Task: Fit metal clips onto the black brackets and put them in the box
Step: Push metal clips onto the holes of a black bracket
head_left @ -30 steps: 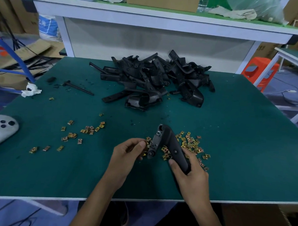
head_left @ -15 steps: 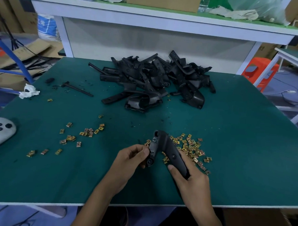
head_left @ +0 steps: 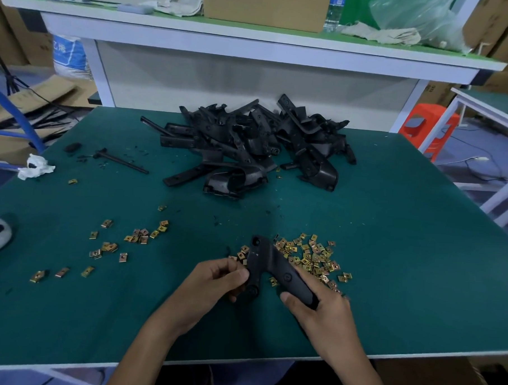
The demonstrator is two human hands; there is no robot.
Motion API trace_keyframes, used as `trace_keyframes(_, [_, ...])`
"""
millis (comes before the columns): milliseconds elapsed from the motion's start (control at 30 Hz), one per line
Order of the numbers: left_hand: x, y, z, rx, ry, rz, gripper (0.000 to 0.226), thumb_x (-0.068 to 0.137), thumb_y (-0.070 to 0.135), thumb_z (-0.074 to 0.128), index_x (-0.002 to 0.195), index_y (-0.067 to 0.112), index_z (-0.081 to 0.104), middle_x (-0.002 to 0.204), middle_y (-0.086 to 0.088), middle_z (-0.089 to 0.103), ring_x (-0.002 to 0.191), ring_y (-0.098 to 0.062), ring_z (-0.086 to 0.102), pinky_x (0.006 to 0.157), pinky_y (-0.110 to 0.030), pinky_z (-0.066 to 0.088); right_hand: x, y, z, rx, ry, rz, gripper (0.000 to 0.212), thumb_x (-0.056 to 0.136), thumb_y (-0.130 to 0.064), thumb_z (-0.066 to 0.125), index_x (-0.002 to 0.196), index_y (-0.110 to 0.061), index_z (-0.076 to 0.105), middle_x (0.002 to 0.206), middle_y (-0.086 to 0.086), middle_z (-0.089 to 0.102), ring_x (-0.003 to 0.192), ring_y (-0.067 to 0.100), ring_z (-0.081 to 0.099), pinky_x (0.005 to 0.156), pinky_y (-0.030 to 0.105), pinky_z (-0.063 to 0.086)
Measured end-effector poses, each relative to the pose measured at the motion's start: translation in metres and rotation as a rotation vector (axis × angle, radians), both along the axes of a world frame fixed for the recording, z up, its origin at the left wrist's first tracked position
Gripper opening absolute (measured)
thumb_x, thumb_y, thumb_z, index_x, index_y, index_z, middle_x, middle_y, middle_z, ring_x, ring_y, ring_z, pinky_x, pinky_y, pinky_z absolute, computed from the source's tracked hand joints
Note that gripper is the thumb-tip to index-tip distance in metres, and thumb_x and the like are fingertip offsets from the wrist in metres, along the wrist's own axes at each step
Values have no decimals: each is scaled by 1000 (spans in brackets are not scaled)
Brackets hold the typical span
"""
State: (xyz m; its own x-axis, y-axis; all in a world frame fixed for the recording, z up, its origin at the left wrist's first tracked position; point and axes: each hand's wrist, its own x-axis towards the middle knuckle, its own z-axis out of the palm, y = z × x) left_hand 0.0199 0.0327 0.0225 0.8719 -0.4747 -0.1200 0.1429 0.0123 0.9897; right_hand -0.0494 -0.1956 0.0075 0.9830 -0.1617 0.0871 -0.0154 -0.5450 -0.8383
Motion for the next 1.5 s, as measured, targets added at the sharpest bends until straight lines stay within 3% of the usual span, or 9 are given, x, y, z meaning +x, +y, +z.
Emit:
trace_keyframes(167, [0, -1, 2, 74, -15, -38, 26, 98, 18, 64, 85, -5, 63, 79, -6, 61, 74, -14, 56, 68, -25, 49, 4, 0, 4, -53, 14, 65, 57, 89, -31, 77, 118, -74, 54, 85, -21, 73, 71, 5, 63, 69, 26, 52])
trace_keyframes(333, [-6, -5, 8, 49, -22, -2, 27, 98, 20, 62, 72, 22, 70, 76, 2, 64, 72, -10, 57, 68, -22, 48, -1, 4, -4, -78, -35, -28, 53, 88, -37, 79, 127, -65, 56, 86, -23, 74, 73, 4, 67, 69, 26, 55])
trace_keyframes(500, [-9, -8, 6, 31, -28, 44, 20, 97, 23, 63, 80, 19, 73, 80, 0, 64, 73, -9, 56, 68, -22, 48, -2, 7, -8, -76, -67, -62, 51, 88, -38, 78, 131, -56, 58, 88, -25, 73, 72, 0, 65, 68, 23, 54])
trace_keyframes(800, [-7, -8, 2, -32, 14, 99, 24, 100, 18, 59, 80, 21, 72, 75, 1, 61, 69, -9, 55, 65, -21, 48, -3, 7, -5, 9, -75, -45, 49, 90, -34, 76, 124, -64, 58, 86, -15, 73, 74, 12, 65, 66, 28, 52])
trace_keyframes(1000, [-6, -11, -4, -143, 19, 512, 19, 94, 5, 64, 86, 18, 76, 84, -2, 71, 77, -11, 62, 66, -21, 51, -3, 7, -5, 45, -91, -68, 47, 89, -36, 76, 119, -68, 59, 88, -16, 74, 77, 10, 66, 66, 27, 51])
trace_keyframes(1167, [6, 27, -3, 219, -265, 766, 17, 95, 18, 66, 89, 32, 71, 82, 17, 71, 74, -1, 64, 68, -9, 48, -4, 6, -6, 66, -99, -78, 45, 88, -37, 76, 117, -67, 60, 85, -11, 72, 75, 15, 65, 65, 31, 50])
trace_keyframes(1300, [23, 67, -2, 647, -428, 877, 13, 95, 28, 65, 105, 28, 73, 90, 7, 64, 92, -17, 60, 82, -28, 43, -3, 6, -5, 107, -100, -86, 39, 88, -38, 75, 118, -60, 63, 85, -12, 73, 74, 17, 65, 64, 30, 51])
trace_keyframes(1400, [28, 74, -2, 758, -438, 902, 36, 94, 27, 69, 129, 18, 66, 101, -8, 61, 106, -27, 52, 93, -36, 41, -2, 3, -6, 172, -96, -108, 42, 89, -33, 78, 114, -63, 63, 85, -11, 74, 70, 14, 65, 62, 35, 53])
trace_keyframes(1500, [22, 46, 0, 747, -556, 682, 23, 94, 20, 68, 116, 15, 73, 97, 2, 64, 95, -20, 61, 82, -27, 46, -1, 2, -5, 199, -98, -106, 42, 89, -33, 78, 114, -63, 63, 80, -8, 73, 62, 7, 58, 59, 31, 49])
